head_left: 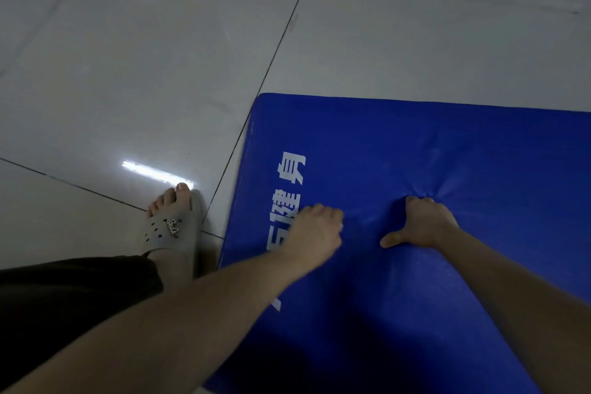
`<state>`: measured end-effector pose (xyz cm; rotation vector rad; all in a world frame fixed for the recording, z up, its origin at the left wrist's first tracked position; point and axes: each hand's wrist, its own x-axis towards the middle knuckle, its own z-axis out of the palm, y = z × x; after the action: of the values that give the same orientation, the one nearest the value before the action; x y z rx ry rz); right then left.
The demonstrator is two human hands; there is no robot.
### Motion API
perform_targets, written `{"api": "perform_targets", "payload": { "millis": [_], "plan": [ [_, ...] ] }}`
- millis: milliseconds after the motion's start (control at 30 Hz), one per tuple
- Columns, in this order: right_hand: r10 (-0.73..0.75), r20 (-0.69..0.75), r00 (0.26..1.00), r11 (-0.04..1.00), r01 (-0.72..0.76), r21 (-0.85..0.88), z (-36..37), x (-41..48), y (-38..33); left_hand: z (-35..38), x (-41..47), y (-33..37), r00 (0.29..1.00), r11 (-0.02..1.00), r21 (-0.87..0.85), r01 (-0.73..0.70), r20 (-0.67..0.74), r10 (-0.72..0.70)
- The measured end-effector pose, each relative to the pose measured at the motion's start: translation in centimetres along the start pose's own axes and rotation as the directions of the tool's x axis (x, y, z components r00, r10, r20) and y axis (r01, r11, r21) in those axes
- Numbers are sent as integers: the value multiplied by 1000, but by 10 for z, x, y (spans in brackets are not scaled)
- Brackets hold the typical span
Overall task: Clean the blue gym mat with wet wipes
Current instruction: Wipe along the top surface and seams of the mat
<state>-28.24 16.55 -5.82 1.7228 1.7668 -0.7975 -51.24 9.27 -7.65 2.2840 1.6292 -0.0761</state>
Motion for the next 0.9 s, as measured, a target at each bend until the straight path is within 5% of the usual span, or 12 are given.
{"api": "perform_targets", "payload": {
  "millis": [200,400,567,633,767,900],
  "plan": [
    [11,9,1000,1000,-11,0,-1,-2,0,-37,4,-98,948,951,-2,310,-76,-309],
    [88,66,994,992,-94,87,18,-30,-11,-40,-4,-83,854,829,-230,509,20,-519],
    [19,201,980,997,-32,65,78,-81,-35,-23,-30,-35,908,853,-314,416,97,-407],
    [8,145,989,999,-14,39,94,-99,-46,-15,-42,1,943,883,-331,332,139,-303],
    [23,143,990,1000,-25,12,98,-106,-55,7,-67,56,987,969,-240,57,159,-19],
    [10,164,986,999,-4,-38,91,-97,-50,2,-49,29,994,998,-34,-60,89,63]
  ]
}}
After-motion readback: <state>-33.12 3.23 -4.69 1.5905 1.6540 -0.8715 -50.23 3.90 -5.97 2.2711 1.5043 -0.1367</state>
